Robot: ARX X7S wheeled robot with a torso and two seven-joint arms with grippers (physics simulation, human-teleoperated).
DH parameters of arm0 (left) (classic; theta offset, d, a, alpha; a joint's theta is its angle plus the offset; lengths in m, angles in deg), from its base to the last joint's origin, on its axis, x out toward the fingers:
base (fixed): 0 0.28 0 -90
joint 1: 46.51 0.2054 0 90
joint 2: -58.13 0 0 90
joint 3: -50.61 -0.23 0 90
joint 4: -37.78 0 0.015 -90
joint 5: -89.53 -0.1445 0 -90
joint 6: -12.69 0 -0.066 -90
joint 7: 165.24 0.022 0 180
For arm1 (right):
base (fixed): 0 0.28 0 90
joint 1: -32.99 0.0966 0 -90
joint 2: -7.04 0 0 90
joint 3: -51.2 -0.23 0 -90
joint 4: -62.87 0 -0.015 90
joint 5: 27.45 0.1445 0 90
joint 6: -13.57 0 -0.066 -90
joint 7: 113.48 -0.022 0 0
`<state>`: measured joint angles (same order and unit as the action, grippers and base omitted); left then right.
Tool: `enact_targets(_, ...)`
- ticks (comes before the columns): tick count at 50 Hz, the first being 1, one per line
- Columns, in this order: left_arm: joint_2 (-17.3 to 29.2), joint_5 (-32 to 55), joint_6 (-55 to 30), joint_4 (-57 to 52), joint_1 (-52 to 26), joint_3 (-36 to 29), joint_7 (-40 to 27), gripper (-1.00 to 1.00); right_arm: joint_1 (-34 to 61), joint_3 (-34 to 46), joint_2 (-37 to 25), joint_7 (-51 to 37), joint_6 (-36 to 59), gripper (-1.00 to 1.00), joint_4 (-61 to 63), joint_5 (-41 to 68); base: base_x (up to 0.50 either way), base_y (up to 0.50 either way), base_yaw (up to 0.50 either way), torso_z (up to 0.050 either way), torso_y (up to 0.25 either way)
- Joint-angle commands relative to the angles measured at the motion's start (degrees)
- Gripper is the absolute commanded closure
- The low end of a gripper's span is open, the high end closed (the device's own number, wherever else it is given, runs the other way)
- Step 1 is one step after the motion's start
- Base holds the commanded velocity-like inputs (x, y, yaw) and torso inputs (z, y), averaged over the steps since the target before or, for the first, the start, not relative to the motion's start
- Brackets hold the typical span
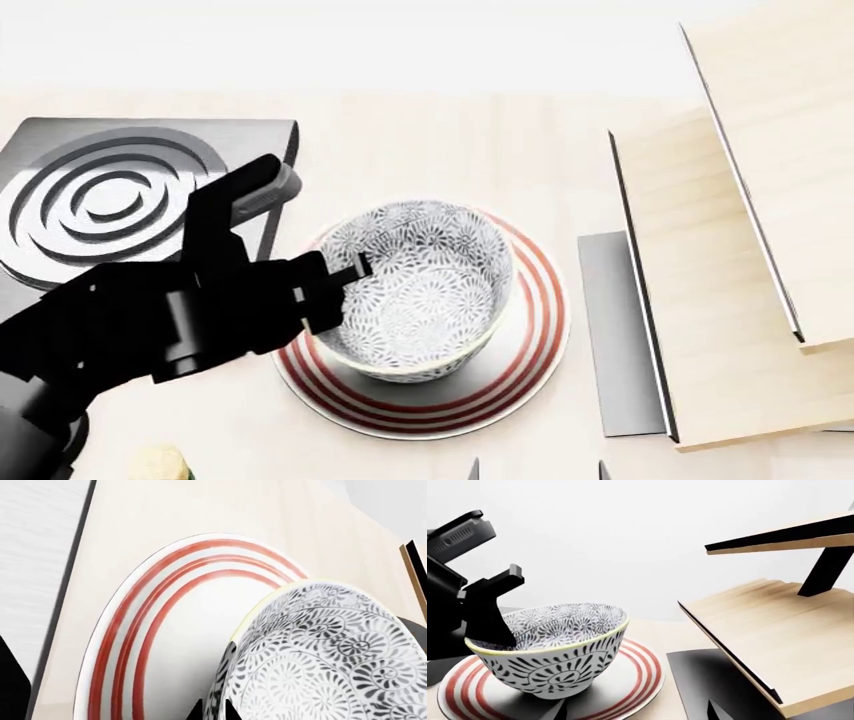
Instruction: Pick up the akita bowl and put it on the plate.
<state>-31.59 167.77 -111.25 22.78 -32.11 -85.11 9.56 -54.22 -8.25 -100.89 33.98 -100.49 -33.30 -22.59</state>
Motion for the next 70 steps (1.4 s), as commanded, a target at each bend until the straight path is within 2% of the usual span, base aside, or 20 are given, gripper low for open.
enact_targets(1,-0.26,6.25,2.92,-0.01,0.38,-4.04,0.29,1.0,-0.02,0.06,-0.21,0.01,-0.16,-1.0,0.06,0.3,0.0,0.0,0.0,0.0,0.0)
enact_targets(11,-0.25,16.34,5.11,-0.01,-0.12,-15.1,0.79,1.0,0.15,0.32,-0.16,0.22,-0.42,-1.0,-0.41,0.54,0.0,0.0,0.0,0.0,0.0)
enact_targets(12,-0.24,17.83,5.27,-0.01,-0.19,-16.52,0.56,-1.0,0.2,0.33,-0.15,0.28,-0.44,-1.0,-0.51,0.63,0.0,0.0,0.0,0.0,0.0)
enact_targets(16,-0.1,24.8,6.71,-0.01,-0.47,-23.59,0.74,-1.0,0.28,0.37,-0.12,0.23,-0.45,-1.0,-0.7,0.65,0.0,0.0,0.0,0.0,0.0)
enact_targets(19,0.0,32.31,7.96,-0.01,-1.14,-31.51,1.19,-1.0,0.2,0.45,-0.15,0.17,-0.42,-1.0,-0.59,0.58,0.0,0.0,0.0,0.0,0.0)
enact_targets(27,-0.25,58.47,12.92,-0.02,-3.62,-60.21,3.96,-1.0,0.39,0.59,-0.06,0.19,-0.52,-1.0,-0.92,0.66,0.0,0.0,0.0,0.0,0.0)
enact_targets(34,-0.26,69.22,13.41,-0.02,-4.85,-73.19,4.18,-1.0,0.44,0.72,-0.01,0.01,-0.33,-1.0,-0.84,0.51,0.0,0.0,0.0,0.0,0.0)
enact_targets(44,-0.25,71.46,14.24,-0.03,-6.1,-79.62,3.18,-1.0,0.74,1.02,0.17,-0.1,0.22,-1.0,-0.93,0.34,0.0,0.0,0.0,0.0,0.0)
enact_targets(51,-0.26,65.22,14.35,-0.07,-6.37,-75.53,2.97,-1.0,0.82,1.19,0.15,-0.14,0.3,-1.0,-0.76,0.21,0.0,0.0,0.0,0.0,0.0)
enact_targets(55,-0.26,60.9,13.61,-0.29,-6.74,-72.91,6.75,-1.0,0.86,1.35,0.17,-0.12,0.32,-1.0,-0.71,0.14,0.0,0.0,0.0,0.0,0.0)
enact_targets(57,-0.23,62.49,14.18,-0.05,-6.57,-73.97,5.75,-1.0,1.07,1.5,0.44,-0.07,0.0,-1.0,-1.44,0.08,0.0,0.0,0.0,0.0,0.0)
enact_targets(62,-0.17,64.05,14.49,-0.07,-7.1,-76.24,9.17,-1.0,1.24,1.68,0.55,-0.02,0.14,-1.0,-1.78,0.08,0.0,0.0,0.0,0.0,0.0)
enact_targets(66,0.02,65.09,15.65,-0.25,-7.88,-77.87,9.45,-1.0,1.37,1.79,0.68,-0.01,-0.02,-1.0,-2.27,0.07,0.0,0.0,0.0,0.0,0.0)
enact_targets(68,1.68,64.43,18.29,-4.81,-9.26,-77.63,8.67,-1.0,1.38,1.8,0.65,-0.05,0.11,-1.0,-2.2,0.07,0.0,0.0,0.0,0.0,0.0)
enact_targets(69,5.89,62.92,25.28,-13.41,-11.64,-77.03,4.5,-1.0,1.4,1.82,0.64,-0.07,0.1,-1.0,-2.24,0.04,0.0,0.0,0.0,0.0,0.0)
enact_targets(70,7.97,62.55,27.06,-20.96,-12.77,-76.71,2.78,-1.0,1.4,1.82,0.64,-0.07,0.1,-1.0,-2.24,0.04,0.0,0.0,0.0,0.0,0.0)
